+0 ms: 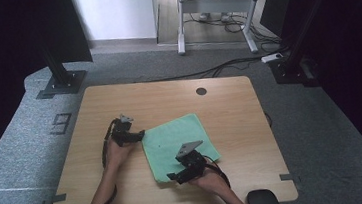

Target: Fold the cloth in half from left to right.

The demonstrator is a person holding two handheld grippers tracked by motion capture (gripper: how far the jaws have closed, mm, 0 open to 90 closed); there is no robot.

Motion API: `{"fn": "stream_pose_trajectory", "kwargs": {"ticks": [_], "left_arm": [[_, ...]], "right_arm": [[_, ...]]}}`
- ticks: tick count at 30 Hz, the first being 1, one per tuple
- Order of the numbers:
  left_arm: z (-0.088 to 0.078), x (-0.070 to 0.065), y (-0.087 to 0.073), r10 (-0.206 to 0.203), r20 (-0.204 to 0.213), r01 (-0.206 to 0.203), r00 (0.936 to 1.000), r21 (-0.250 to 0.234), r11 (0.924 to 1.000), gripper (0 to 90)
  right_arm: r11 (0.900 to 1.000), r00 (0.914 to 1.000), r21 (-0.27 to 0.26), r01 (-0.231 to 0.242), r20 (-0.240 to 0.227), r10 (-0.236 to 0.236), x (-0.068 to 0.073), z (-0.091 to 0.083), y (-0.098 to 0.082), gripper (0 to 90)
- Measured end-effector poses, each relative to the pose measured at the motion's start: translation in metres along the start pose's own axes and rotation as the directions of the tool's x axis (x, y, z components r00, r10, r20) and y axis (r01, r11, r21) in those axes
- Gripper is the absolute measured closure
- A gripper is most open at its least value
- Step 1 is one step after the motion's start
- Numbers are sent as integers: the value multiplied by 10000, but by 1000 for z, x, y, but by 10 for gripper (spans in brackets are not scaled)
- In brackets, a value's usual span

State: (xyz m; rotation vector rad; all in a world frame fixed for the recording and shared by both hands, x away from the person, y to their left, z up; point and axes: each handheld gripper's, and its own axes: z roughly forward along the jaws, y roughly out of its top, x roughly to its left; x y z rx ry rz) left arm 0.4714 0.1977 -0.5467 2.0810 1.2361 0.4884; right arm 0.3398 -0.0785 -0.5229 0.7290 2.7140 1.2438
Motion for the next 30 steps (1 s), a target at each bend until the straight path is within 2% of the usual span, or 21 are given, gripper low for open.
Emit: {"fn": "stream_pose_trajectory", "kwargs": {"ticks": [7, 16, 24, 30], "left_arm": [[0, 0, 0, 6, 1, -6, 10000, 6, 10000, 229], [0, 0, 0, 23, -2, -23, 10000, 15, 10000, 230], [0, -1, 0, 71, 44, -71, 10000, -6, 10000, 243], [-2, -3, -1, 255, 213, -252, 9994, -115, 9996, 322]], "right_arm": [[9989, 9953, 141, 447, -861, -433, 15, 8, 7, 366], [9945, 9845, 545, 893, -1561, -799, 32, 20, 13, 514], [9887, 9830, 740, 1301, -1400, -1189, 39, 26, 16, 682], [9843, 9824, 866, 1540, -1203, -1431, 42, 26, 18, 803]]}}
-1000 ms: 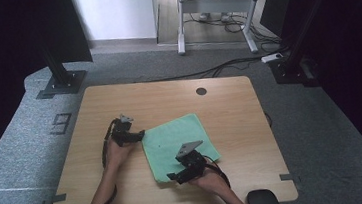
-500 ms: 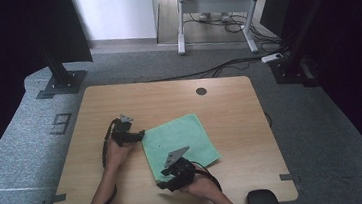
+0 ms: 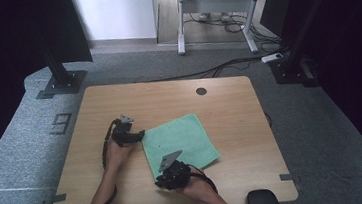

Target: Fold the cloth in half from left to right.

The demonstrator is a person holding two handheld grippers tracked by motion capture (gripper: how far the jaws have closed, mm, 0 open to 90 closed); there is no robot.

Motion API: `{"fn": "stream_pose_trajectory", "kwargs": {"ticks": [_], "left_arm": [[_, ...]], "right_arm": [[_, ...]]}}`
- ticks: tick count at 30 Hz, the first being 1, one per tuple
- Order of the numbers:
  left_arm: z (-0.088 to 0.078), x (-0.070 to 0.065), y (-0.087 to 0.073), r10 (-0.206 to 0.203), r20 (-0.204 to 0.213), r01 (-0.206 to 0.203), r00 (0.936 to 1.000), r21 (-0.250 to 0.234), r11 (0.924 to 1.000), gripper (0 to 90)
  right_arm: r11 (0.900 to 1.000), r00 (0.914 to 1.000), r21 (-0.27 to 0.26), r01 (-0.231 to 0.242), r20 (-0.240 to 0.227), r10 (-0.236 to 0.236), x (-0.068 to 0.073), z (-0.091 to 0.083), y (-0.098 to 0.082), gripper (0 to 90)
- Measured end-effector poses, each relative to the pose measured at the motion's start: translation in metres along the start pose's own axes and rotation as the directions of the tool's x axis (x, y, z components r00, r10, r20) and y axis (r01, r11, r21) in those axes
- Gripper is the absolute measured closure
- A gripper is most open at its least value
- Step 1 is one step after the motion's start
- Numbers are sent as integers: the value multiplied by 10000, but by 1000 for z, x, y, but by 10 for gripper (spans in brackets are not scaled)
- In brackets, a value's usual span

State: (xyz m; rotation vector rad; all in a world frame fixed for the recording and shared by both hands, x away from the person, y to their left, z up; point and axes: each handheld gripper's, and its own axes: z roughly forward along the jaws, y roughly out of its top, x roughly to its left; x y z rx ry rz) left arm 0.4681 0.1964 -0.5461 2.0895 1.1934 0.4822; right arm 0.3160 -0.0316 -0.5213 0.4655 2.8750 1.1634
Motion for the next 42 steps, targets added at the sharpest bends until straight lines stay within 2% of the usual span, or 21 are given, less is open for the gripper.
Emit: {"fn": "stream_pose_trajectory", "kwargs": {"ticks": [5, 16, 21, 24, 29, 42], "left_arm": [[-1, -4, -1, 148, 222, -145, 9996, -135, 9998, 464], [-2, -16, 1, 219, 697, -213, 9973, -89, 9997, 857], [-2, -19, 6, 365, 542, -371, 9979, 115, 9992, 880], [-5, -20, 11, 246, 625, -243, 9977, -53, 9997, 881], [-11, -23, 24, 289, 672, -267, 9973, -337, 9991, 879], [-10, -40, 54, 700, 790, -654, 9944, -599, 9961, 873]], "right_arm": [[10000, 10000, 31, -90, 31, 90, 0, 0, -1, 865], [9994, 9995, -225, -248, 166, 252, -1, -8, -1, 875], [9990, 9992, -341, -287, 253, 296, -1, -12, -2, 875], [9985, 9987, -425, -332, 364, 348, -2, -17, -3, 875], [9977, 9974, -540, -399, 577, 430, -5, -27, -5, 875], [9934, 9906, -904, -704, 1105, 802, -12, -55, -17, 874]]}}
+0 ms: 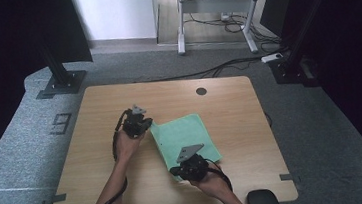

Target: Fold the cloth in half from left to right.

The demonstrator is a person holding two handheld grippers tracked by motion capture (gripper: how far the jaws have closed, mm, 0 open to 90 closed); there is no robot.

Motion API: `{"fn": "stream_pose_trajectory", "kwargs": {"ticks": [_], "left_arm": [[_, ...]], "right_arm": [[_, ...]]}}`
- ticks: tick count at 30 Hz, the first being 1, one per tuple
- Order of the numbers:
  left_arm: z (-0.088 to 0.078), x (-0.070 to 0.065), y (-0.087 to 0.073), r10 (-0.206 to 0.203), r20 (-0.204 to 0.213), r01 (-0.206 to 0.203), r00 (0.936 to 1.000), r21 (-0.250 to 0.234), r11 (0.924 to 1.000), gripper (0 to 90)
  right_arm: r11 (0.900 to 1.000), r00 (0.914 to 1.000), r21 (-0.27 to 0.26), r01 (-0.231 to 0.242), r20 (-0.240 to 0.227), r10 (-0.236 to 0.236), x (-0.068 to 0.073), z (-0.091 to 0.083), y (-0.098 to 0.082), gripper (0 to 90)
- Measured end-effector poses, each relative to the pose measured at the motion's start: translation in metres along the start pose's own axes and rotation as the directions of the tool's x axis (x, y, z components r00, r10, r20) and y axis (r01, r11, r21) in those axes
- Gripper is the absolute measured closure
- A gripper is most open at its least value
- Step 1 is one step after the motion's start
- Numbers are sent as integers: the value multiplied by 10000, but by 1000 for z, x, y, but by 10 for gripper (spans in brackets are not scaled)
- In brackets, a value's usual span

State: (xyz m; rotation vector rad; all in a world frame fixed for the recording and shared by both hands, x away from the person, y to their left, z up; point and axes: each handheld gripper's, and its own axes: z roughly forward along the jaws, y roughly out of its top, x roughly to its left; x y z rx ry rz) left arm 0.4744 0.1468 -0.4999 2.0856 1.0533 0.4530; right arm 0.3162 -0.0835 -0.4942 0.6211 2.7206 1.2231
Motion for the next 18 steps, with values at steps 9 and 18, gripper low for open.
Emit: {"fn": "stream_pose_trajectory", "kwargs": {"ticks": [9, 18], "left_arm": [[11, -14, 20, 278, 118, -277, 9995, -126, 9995, 873], [20, -27, 38, 593, 259, -586, 9979, -254, 9980, 872]], "right_arm": [[9985, 9985, -301, -465, 280, 473, -12, -21, -12, 874], [9960, 9956, -549, -700, 585, 732, -21, -39, -21, 874]]}}
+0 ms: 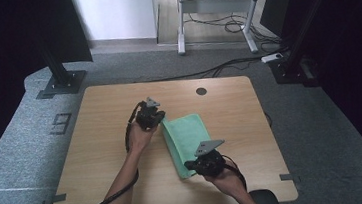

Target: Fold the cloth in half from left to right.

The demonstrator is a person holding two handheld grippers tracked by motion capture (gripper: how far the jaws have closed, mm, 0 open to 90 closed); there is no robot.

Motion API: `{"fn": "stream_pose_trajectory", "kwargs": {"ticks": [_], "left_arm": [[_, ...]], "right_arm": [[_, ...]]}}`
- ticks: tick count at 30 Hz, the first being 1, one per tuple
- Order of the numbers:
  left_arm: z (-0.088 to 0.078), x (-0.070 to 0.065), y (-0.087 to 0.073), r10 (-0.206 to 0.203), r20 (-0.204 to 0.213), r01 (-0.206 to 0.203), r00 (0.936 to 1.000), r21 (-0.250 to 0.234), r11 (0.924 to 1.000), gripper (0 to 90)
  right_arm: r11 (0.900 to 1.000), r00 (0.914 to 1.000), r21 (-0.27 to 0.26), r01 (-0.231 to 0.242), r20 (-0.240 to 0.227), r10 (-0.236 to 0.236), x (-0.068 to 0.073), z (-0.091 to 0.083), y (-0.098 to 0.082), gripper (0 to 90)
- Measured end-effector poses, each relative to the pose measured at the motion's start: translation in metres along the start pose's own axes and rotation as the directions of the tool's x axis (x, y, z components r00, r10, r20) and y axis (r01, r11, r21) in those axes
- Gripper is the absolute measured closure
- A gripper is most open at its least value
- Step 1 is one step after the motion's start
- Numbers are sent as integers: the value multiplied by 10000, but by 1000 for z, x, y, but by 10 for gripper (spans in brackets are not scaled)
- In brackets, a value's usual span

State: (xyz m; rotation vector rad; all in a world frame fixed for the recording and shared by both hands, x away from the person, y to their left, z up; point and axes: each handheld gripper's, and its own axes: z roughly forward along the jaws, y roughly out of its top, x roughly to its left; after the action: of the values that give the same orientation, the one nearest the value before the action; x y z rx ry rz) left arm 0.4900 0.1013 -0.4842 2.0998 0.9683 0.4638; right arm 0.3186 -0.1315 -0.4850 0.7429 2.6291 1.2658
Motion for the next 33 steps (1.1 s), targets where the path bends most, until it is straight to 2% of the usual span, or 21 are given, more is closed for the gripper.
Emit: {"fn": "stream_pose_trajectory", "kwargs": {"ticks": [10, 20, 33], "left_arm": [[9, -14, 22, 370, 178, -368, 9992, -121, 9992, 870], [23, -26, 42, 794, 331, -793, 9963, -18, 9968, 869], [48, -36, 48, 973, 547, -988, 9937, 249, 9948, 865]], "right_arm": [[9995, 9992, -272, -151, 358, 160, -8, -21, -4, 874], [9979, 9959, -464, -452, 761, 486, -21, -39, -12, 874], [9957, 9890, -420, -829, 1191, 874, -36, -47, -24, 874]]}}
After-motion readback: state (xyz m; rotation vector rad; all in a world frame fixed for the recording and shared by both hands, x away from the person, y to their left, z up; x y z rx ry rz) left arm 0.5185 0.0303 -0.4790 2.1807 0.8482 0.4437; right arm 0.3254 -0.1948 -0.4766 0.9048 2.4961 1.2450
